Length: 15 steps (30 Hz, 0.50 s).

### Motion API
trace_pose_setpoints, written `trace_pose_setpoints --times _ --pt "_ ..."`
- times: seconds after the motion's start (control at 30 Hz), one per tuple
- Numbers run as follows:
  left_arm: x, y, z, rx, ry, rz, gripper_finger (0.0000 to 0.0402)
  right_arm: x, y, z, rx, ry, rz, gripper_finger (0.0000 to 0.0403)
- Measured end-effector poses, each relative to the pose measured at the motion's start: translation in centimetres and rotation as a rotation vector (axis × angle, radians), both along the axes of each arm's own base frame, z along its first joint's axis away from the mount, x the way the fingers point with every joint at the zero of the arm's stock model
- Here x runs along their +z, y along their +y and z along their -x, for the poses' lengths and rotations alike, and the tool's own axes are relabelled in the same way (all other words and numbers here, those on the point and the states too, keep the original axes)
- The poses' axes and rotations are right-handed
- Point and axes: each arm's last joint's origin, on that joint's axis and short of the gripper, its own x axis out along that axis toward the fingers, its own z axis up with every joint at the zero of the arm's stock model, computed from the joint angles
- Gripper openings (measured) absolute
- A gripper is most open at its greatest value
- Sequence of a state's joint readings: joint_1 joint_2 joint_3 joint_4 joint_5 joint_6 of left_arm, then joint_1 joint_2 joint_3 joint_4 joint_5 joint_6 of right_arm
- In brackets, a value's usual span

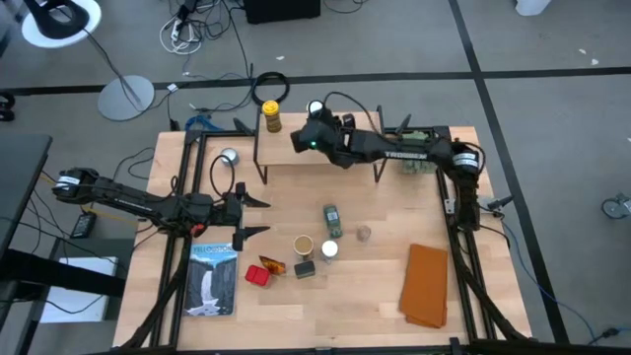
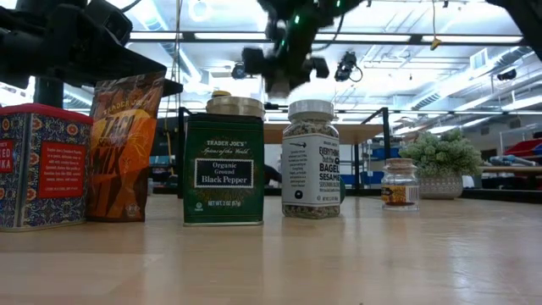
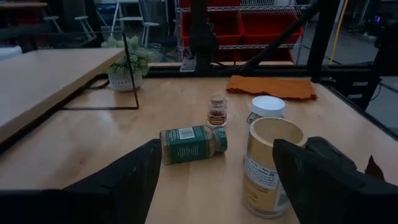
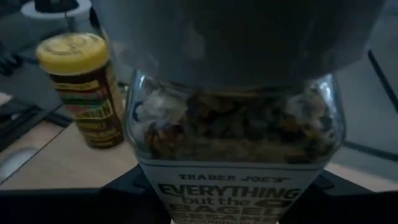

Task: Shelf spices
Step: Put the right white bottle seasoning on the shelf

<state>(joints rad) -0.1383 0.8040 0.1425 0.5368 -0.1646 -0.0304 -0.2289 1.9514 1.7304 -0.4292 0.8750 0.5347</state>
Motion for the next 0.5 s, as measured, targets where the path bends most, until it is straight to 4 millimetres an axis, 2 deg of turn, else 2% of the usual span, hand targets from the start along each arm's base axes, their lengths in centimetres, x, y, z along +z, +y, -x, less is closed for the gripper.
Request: trace_pose_setpoints --times 0.1,0.2,0.27,0.5 --pt "-0.3 0.0 0.0 0.001 0.028 0.003 0.0312 -2.2 -0.7 0.1 -0.043 0.001 -0.04 0.0199" --pt "-0.5 0.0 0.1 0.001 0.056 0.0 0.0312 -3.4 -1.3 0.2 -0.105 -0.059 -0.054 0.0199" --pt "-0.5 0.0 0.1 0.0 0.053 0.0 0.0312 -3.7 -1.6 0.3 -0.147 -0.108 -0.034 0.0199" --pt "-0.5 0.0 0.1 0.0 0.052 -0.001 0.0312 -4.0 -3.6 1.3 -0.209 -0.104 -0.058 0.0199"
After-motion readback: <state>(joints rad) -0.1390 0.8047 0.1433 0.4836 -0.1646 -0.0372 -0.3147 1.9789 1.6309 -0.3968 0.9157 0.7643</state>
